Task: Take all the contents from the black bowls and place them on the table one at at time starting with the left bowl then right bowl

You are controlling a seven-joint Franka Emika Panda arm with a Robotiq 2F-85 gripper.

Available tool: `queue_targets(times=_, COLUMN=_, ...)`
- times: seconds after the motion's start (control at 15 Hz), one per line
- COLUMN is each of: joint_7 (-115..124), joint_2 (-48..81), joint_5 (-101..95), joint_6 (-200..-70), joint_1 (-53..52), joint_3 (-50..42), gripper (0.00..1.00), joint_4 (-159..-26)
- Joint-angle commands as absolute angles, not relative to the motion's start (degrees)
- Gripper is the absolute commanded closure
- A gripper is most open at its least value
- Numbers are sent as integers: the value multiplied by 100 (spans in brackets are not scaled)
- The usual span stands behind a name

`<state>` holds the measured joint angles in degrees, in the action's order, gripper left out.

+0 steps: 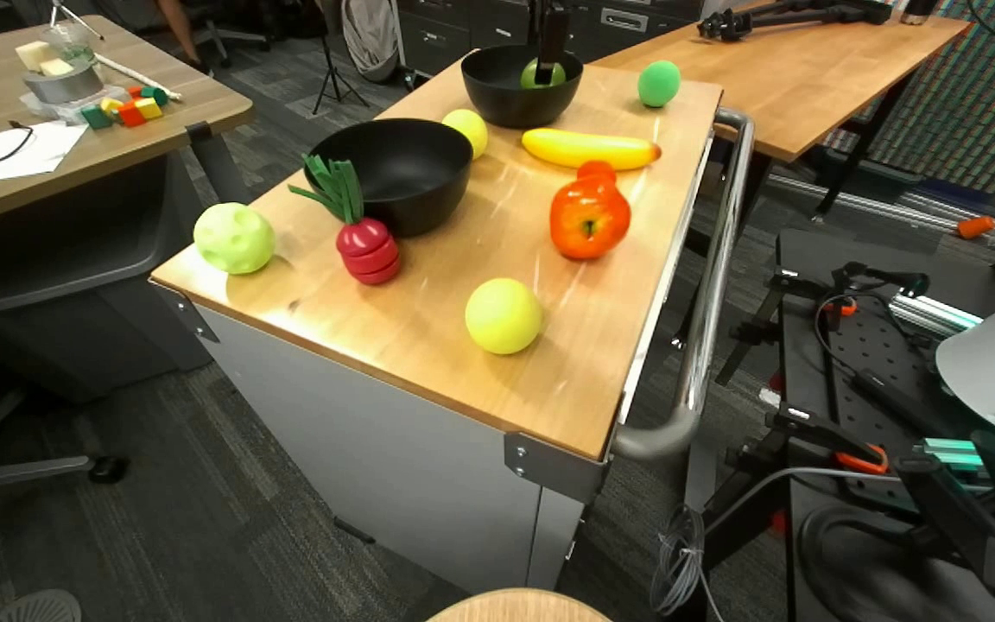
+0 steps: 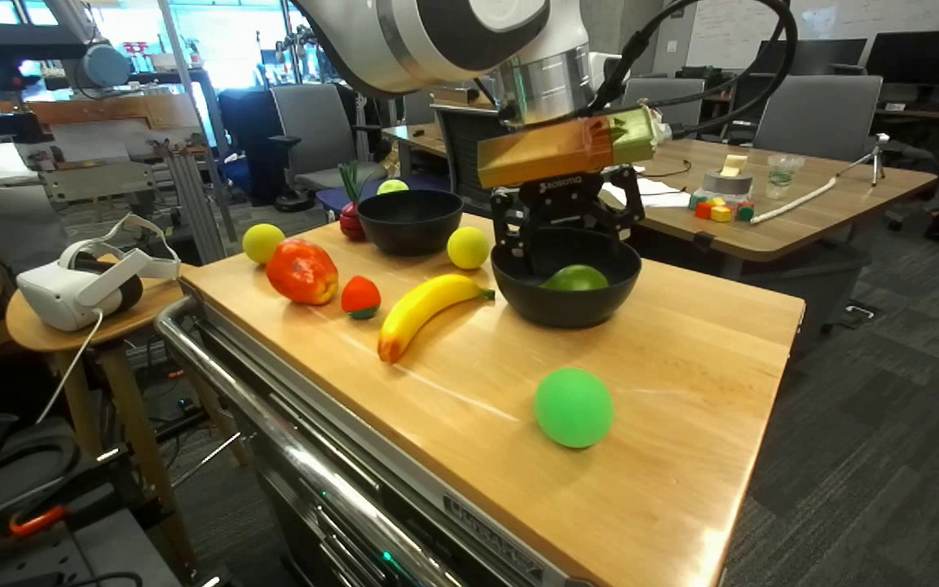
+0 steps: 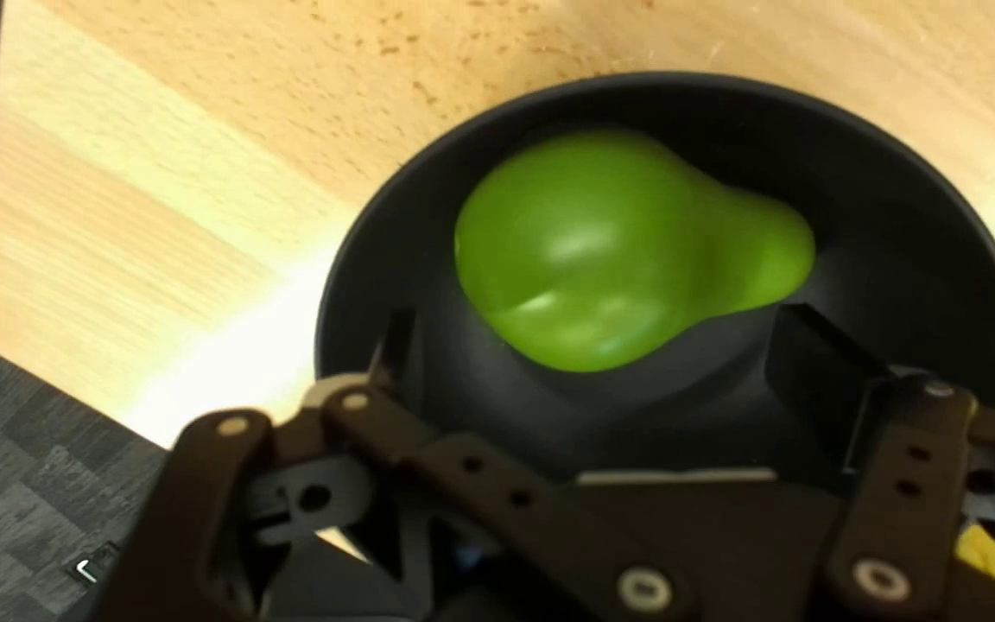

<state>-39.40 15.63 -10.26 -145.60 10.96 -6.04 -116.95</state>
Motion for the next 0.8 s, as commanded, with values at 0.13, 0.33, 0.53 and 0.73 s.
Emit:
queue_targets(times=0.13, joint_7=-3882, joint_2=1828, joint_5=-1069, joint_6=-14638, joint_1=1152, joint_3=-582, gripper=0, joint_4=-11672)
queue_targets(times=0.33, joint_7=-3896, joint_2=1960, joint_5=-1031, joint_6=-14614, joint_1=1172, joint_3=-559, gripper=0, joint_4=-11594)
queue_targets(times=0.53, joint_7=-3914, joint_2=1997, joint_5=-1027, joint_6=-14596, joint_1=1176, joint_3=-552, gripper=26, joint_4=-11571)
queue_targets(times=0.73, joint_7=-3902, joint_2=1962, joint_5=-1071, joint_6=-14600, joint_1=1176, joint_3=-569, gripper=45, joint_4=-11521)
